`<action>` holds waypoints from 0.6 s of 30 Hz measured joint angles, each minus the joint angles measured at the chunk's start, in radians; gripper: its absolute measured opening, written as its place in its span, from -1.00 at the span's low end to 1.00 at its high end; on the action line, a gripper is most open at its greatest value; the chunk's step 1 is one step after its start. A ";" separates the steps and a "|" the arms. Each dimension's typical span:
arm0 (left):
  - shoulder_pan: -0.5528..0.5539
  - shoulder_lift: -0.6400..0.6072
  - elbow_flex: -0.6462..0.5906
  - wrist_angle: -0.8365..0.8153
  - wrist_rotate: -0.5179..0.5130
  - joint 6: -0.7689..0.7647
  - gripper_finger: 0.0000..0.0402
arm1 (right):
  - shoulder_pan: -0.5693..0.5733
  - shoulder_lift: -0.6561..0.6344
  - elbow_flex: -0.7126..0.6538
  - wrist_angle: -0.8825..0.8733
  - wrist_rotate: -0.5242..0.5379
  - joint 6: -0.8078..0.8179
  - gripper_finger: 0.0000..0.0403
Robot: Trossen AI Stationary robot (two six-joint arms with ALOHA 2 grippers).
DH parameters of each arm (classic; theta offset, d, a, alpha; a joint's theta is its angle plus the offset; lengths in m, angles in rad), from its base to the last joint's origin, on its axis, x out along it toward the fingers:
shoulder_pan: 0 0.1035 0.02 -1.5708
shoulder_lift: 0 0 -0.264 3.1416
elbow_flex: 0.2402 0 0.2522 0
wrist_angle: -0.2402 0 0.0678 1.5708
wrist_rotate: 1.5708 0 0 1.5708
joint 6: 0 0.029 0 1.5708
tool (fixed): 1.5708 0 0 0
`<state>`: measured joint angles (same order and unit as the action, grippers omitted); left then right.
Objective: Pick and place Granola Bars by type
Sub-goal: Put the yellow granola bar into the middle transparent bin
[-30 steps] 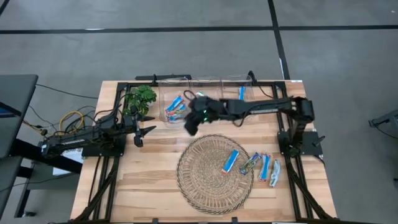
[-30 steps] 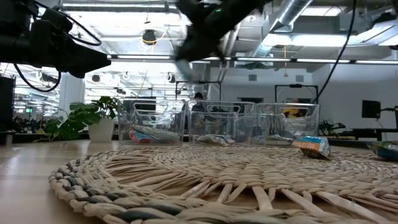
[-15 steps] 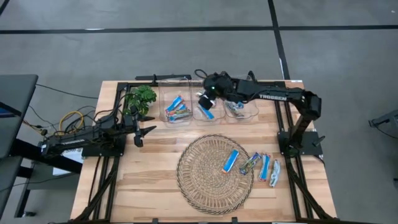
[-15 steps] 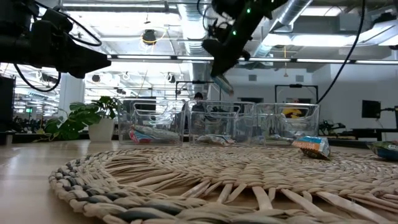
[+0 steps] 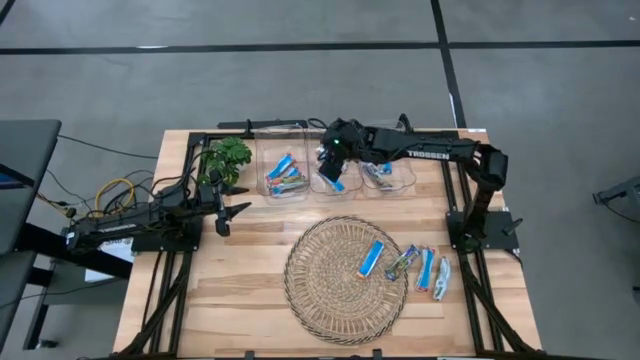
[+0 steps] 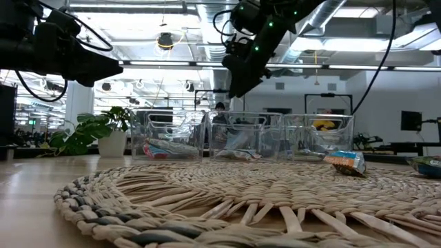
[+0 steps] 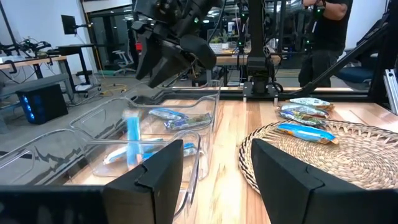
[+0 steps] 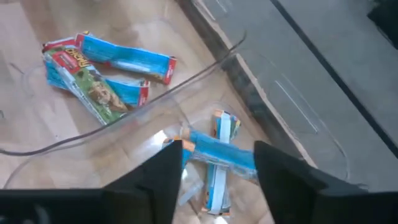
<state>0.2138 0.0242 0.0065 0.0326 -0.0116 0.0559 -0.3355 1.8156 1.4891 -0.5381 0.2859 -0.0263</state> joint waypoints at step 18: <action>0.000 0.000 0.000 0.000 0.000 0.000 -0.09 | 0.075 -0.003 0.000 -0.122 -0.340 0.004 0.27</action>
<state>0.2138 0.0242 0.0065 0.0326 -0.0116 0.0559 -0.2602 1.8126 1.4891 -0.6599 -0.0542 -0.0227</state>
